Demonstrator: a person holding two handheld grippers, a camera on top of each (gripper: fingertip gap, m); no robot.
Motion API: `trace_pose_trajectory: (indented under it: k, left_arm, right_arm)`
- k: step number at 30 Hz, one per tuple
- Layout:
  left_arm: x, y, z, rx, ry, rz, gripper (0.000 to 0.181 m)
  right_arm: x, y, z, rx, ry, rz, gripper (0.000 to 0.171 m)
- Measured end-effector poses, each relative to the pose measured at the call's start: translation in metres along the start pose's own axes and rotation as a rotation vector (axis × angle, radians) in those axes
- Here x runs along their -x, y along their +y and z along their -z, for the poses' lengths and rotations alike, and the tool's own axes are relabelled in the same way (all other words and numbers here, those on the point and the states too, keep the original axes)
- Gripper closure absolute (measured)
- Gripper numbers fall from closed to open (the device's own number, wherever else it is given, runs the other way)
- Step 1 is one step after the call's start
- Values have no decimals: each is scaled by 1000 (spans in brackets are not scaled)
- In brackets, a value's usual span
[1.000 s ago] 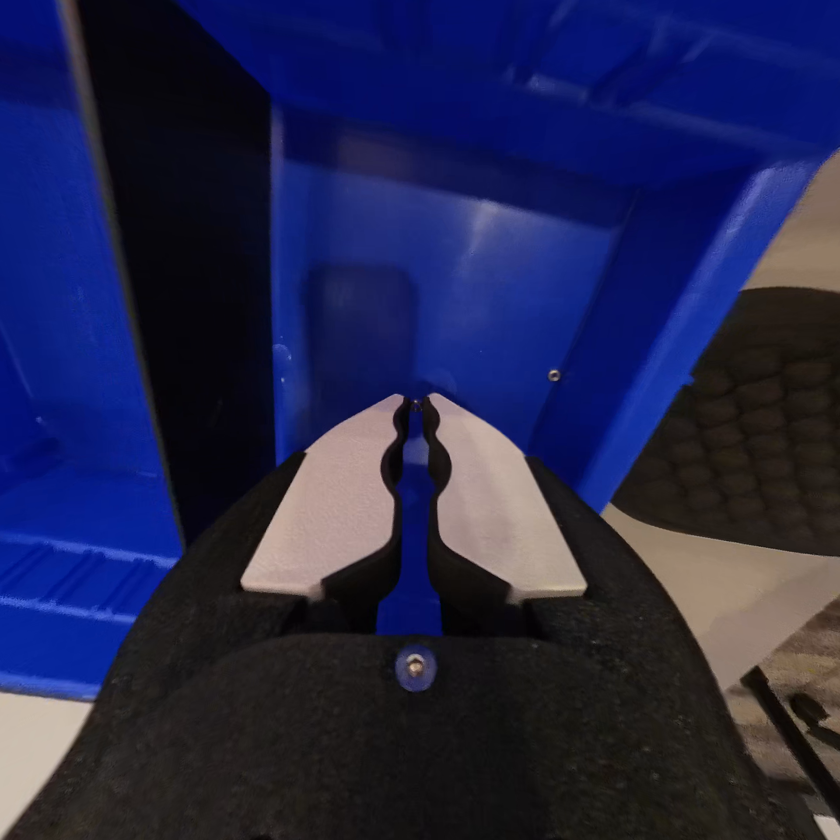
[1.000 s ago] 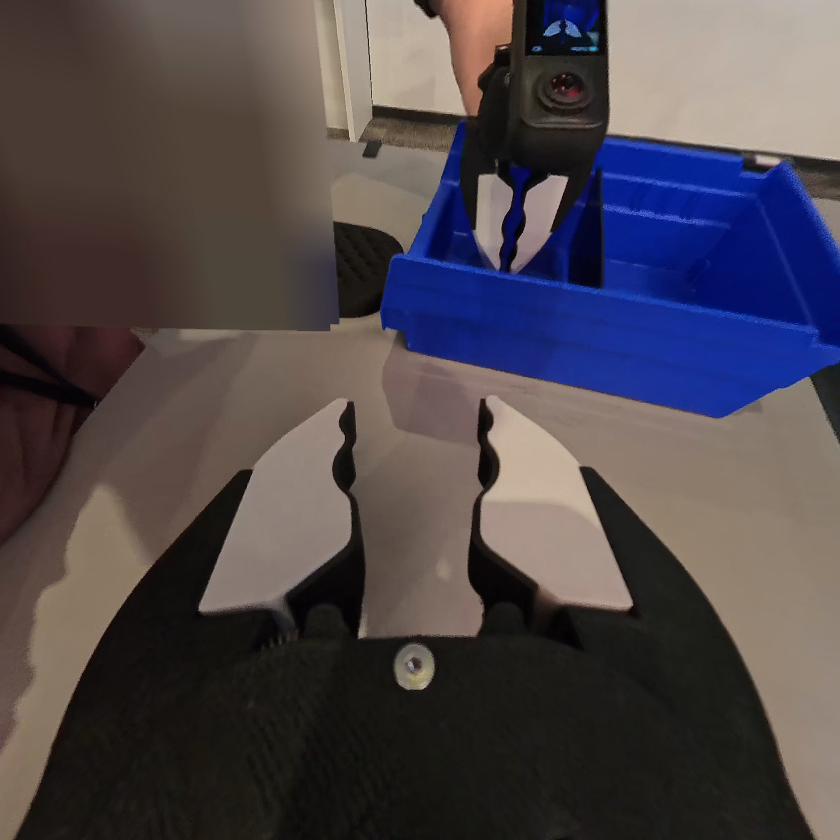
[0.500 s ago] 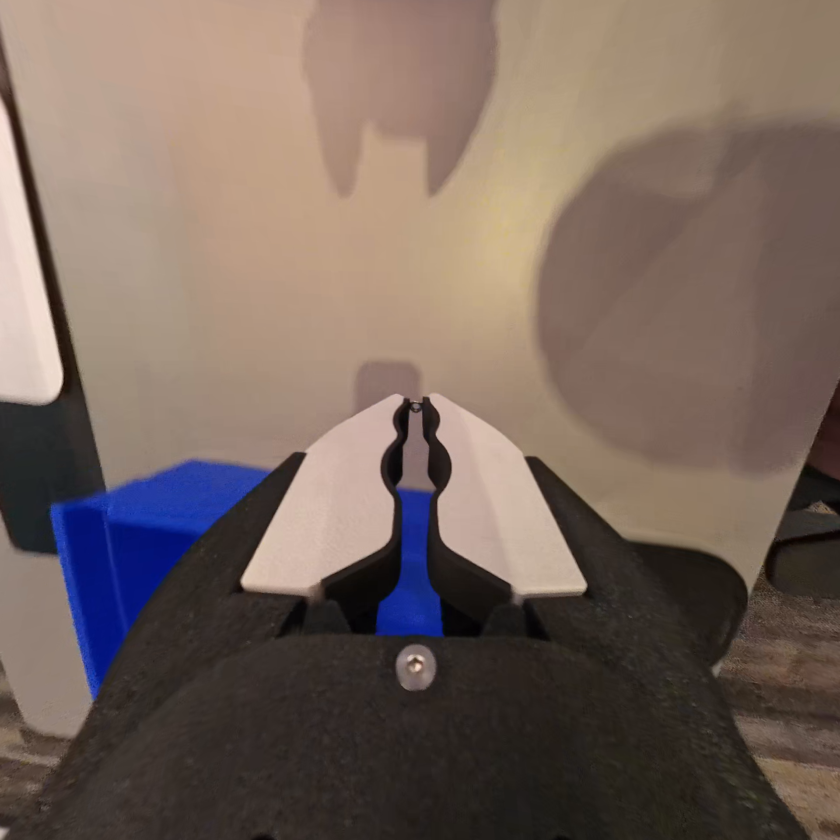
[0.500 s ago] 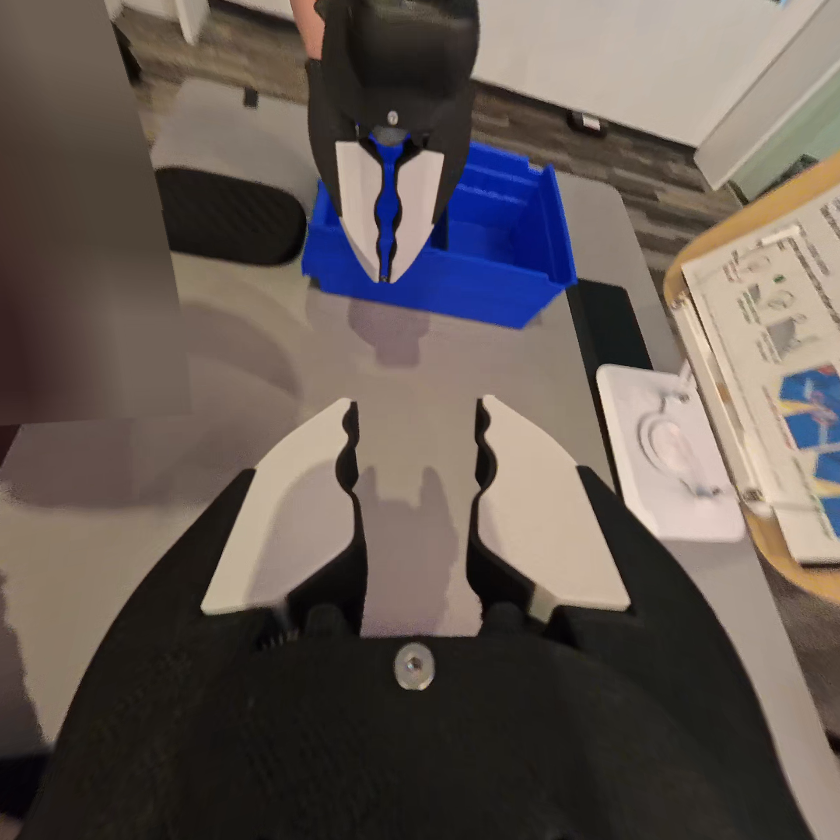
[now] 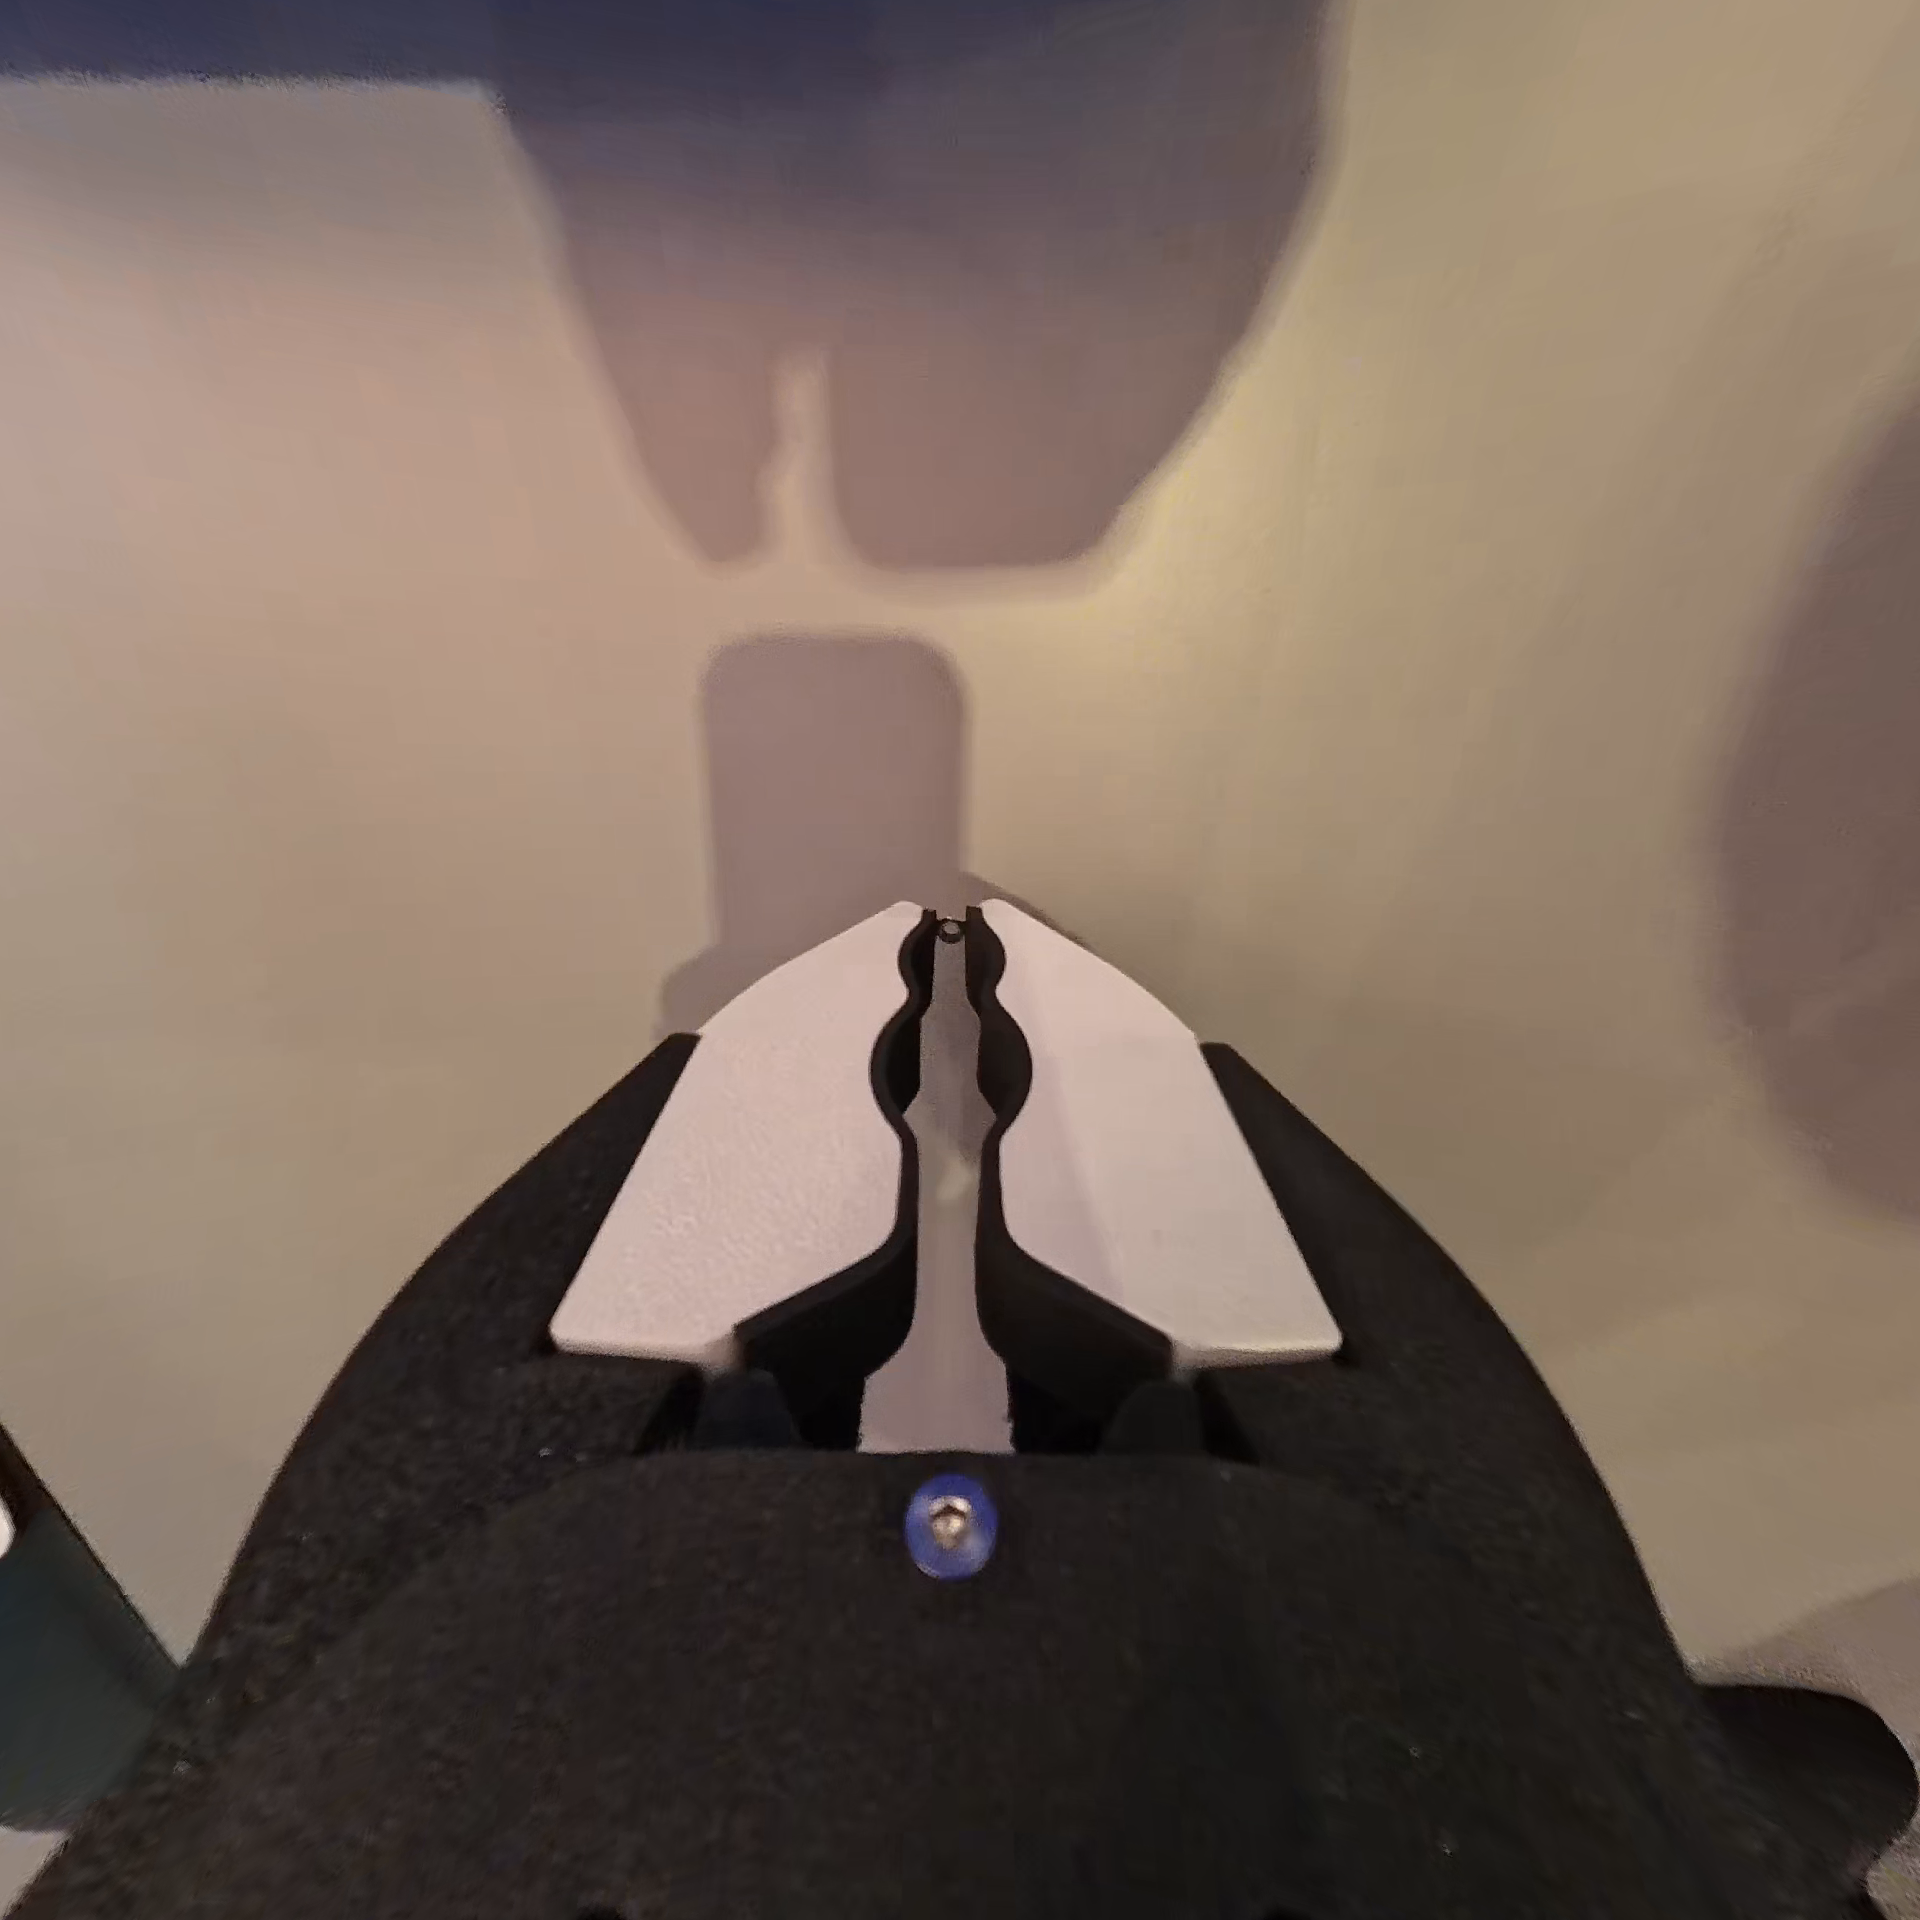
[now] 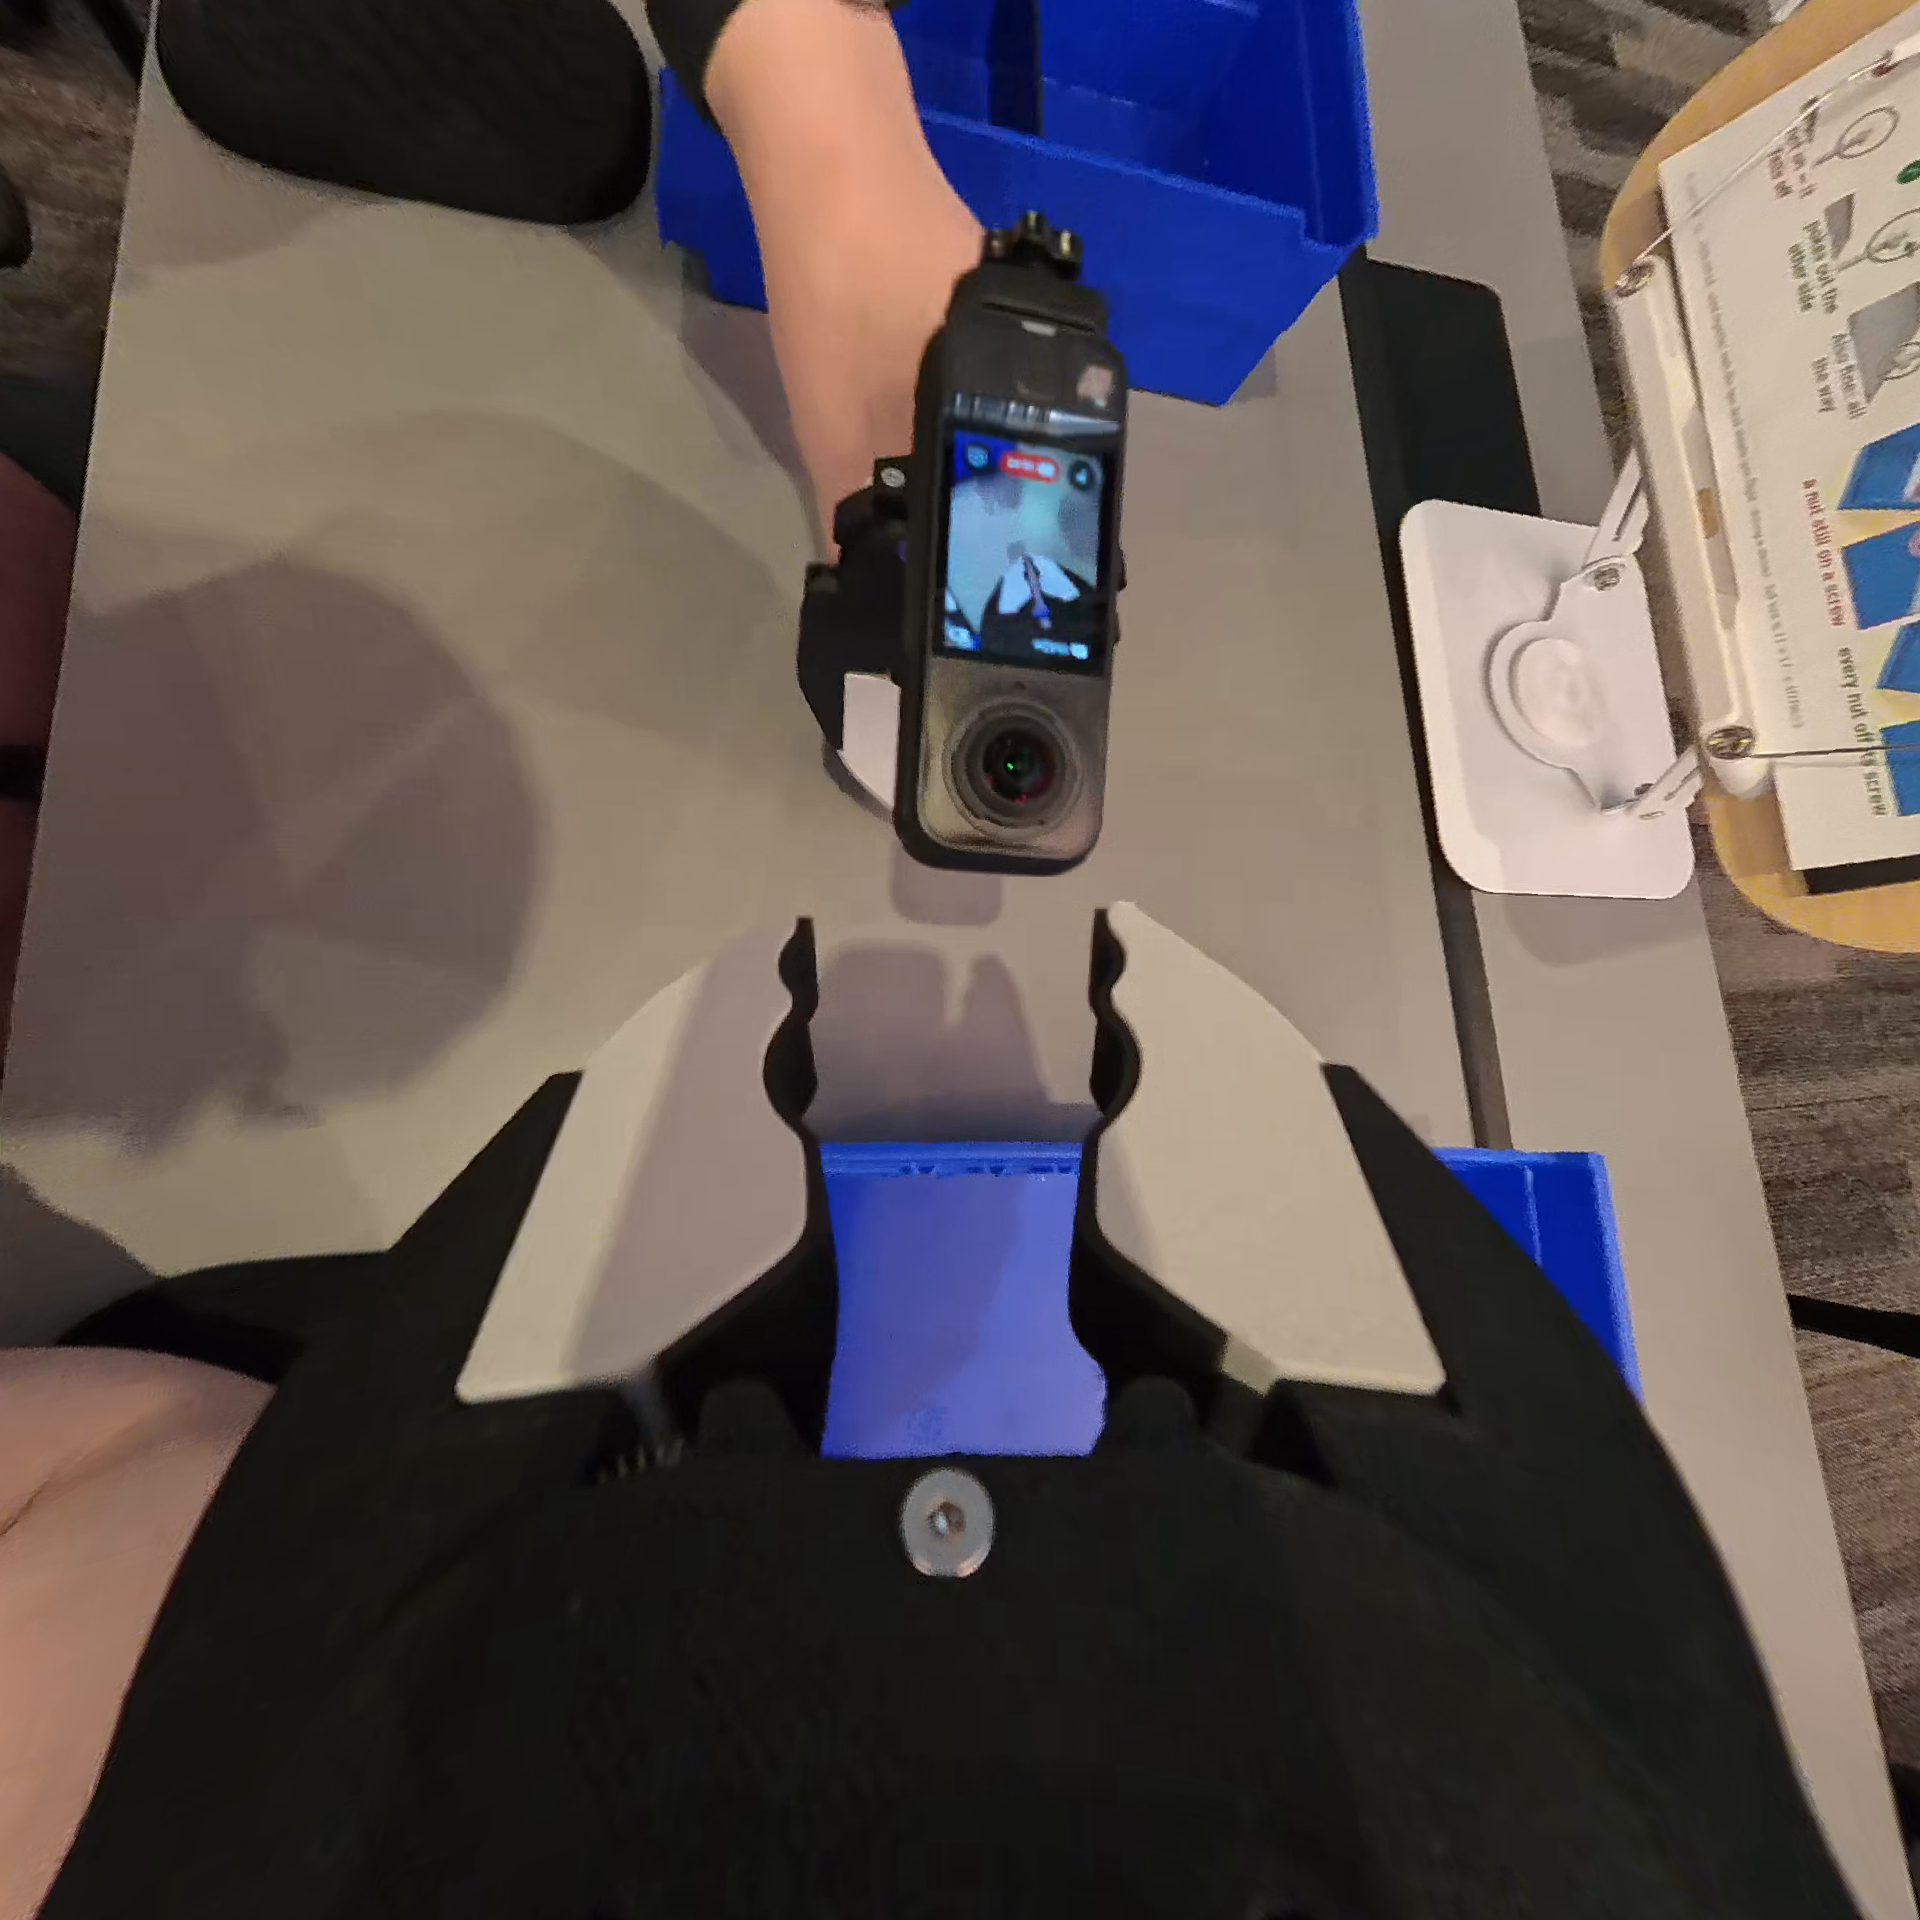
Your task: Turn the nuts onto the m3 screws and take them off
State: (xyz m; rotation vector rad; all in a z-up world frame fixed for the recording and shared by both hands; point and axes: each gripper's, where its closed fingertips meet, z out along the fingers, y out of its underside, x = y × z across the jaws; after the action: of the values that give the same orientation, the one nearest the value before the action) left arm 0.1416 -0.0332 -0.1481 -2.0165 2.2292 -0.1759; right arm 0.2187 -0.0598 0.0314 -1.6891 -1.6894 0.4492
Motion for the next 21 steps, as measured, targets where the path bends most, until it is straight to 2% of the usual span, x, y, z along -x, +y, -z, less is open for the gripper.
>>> trace_pose_trajectory:
  k: [18, 21]
  left_arm:
    - [7, 2, -16, 53, 9, -2, 176]
    - [8, 2, -15, 47, 10, 15, 162]
  right_arm:
    - [5, 10, -1, 30, -32, 3, 119]
    - [5, 9, -1, 29, -32, 6, 117]
